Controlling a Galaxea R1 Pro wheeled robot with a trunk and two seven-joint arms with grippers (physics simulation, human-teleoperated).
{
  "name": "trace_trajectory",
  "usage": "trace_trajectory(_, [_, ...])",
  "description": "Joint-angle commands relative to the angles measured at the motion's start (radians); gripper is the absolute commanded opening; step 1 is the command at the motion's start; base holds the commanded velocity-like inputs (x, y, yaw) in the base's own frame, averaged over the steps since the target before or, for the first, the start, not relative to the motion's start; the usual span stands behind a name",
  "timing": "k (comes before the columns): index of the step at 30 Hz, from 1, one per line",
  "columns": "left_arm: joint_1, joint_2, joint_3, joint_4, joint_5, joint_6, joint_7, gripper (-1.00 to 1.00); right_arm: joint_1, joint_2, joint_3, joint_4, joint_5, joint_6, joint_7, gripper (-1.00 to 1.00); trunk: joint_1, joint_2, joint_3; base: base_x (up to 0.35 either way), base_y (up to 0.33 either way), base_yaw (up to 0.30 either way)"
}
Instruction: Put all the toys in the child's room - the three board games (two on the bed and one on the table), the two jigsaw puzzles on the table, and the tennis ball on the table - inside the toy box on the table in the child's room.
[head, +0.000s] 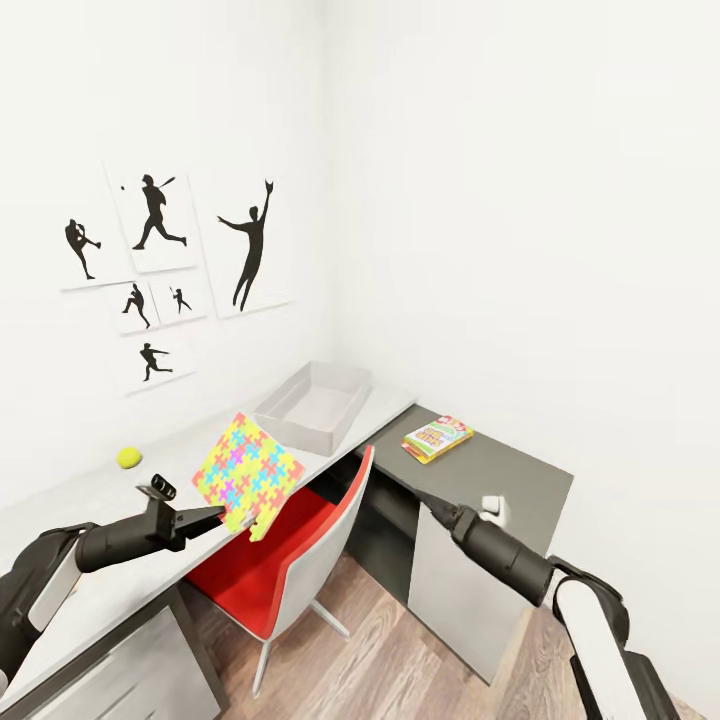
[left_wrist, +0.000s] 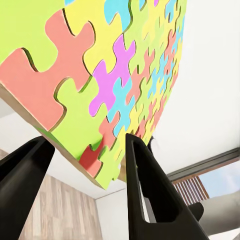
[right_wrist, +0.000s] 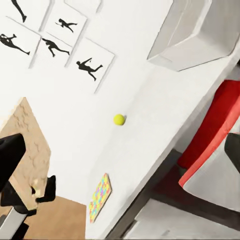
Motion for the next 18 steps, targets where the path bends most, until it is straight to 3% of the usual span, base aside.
trace_trajectory(1, [-0.001,0.000,0.000,0.000,0.002,0.011,-0.003,-1.00,-0.003,0.002,0.000,-0.001,0.011,0.010,-0.022,1.00,0.001,-0.002,-0.002,0.000,0.000,0.000])
trace_trajectory(4, [-0.001,0.000,-0.002,0.000,0.001,0.011,-0.002,-1.00,-0.023,0.003,0.007,0.002,0.029,0.018,-0.063,1.00,0.001,-0.002,-0.002,0.000,0.000,0.000])
trace_trajectory(10, [-0.001,0.000,-0.004,-0.002,-0.001,0.011,-0.001,-1.00,-0.037,-0.004,0.000,-0.001,0.038,0.043,-0.075,1.00,0.001,-0.002,-0.002,0.000,0.000,0.000])
trace_trajectory(16, [-0.005,-0.005,-0.002,-0.081,-0.011,0.013,0.005,-1.00,-0.040,-0.062,-0.006,-0.002,0.039,0.054,-0.075,1.00,0.001,-0.002,-0.002,0.000,0.000,0.000])
trace_trajectory(18, [-0.041,-0.006,-0.002,-0.116,-0.014,0.013,0.006,-1.00,-0.039,-0.072,-0.008,-0.002,0.038,0.055,-0.073,1.00,0.001,-0.002,-0.002,0.000,0.000,0.000])
